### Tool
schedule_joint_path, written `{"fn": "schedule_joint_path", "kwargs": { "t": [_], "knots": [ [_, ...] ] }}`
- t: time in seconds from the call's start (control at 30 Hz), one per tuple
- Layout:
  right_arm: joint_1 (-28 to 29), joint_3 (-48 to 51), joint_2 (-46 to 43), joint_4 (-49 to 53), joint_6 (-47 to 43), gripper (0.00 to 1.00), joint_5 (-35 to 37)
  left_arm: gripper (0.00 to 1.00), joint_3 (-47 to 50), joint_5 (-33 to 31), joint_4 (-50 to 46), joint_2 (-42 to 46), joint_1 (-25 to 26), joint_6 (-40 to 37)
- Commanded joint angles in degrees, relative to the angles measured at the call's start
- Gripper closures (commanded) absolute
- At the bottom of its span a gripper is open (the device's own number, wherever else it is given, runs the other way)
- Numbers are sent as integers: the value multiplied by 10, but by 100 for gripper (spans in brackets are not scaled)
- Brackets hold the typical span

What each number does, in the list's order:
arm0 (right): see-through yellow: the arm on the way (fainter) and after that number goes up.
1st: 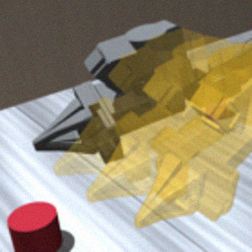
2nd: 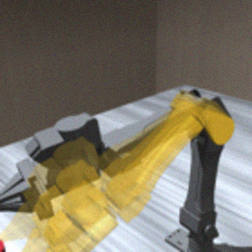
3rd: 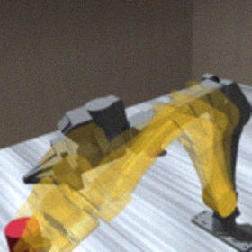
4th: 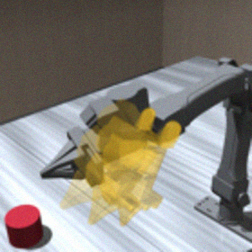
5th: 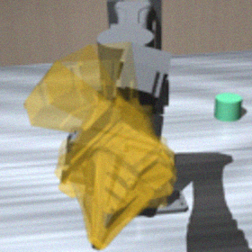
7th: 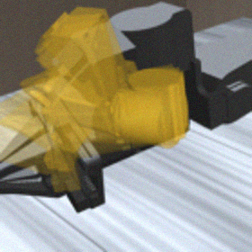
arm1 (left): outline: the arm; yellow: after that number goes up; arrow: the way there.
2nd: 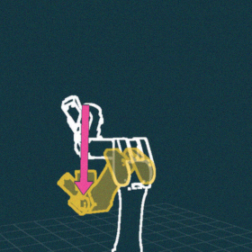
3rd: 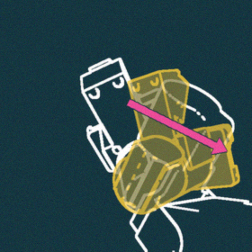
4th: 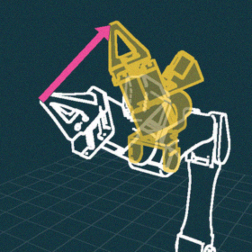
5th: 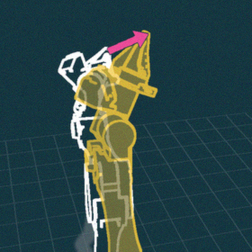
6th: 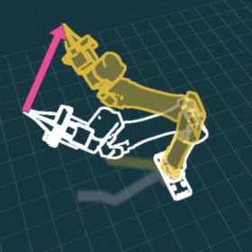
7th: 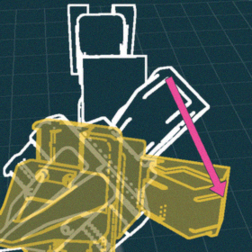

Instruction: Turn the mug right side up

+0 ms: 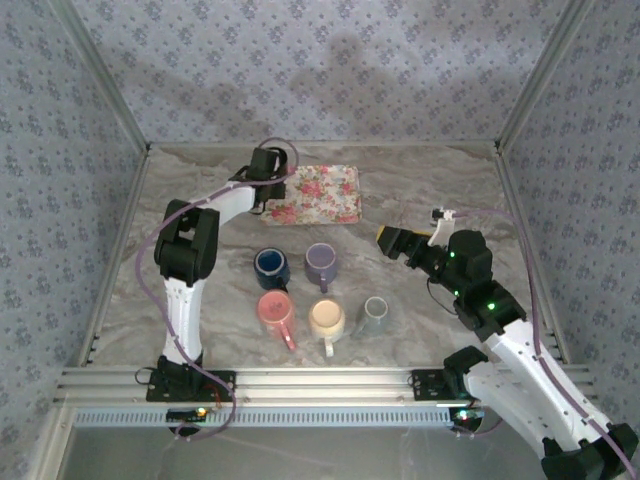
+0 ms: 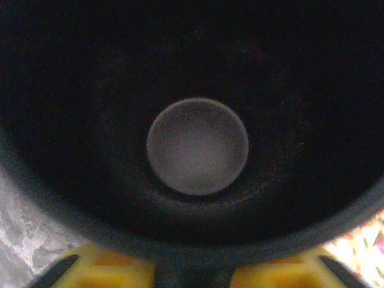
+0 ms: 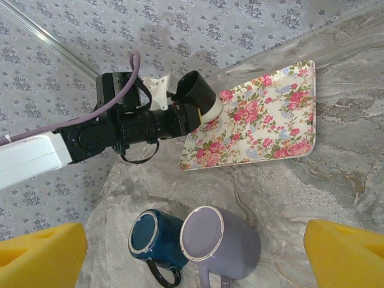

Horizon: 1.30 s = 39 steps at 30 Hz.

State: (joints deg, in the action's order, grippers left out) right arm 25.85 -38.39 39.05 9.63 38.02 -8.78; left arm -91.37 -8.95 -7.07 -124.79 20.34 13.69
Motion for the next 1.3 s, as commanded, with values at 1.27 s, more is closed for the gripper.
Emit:
{"fn": "schedule_joint_path", "kwargs": {
  "t": [1.27],
  "knots": [
    [219,-478,510,428,-119,0,169,33,312,-5,-279,701,110,65]
  ]
}}
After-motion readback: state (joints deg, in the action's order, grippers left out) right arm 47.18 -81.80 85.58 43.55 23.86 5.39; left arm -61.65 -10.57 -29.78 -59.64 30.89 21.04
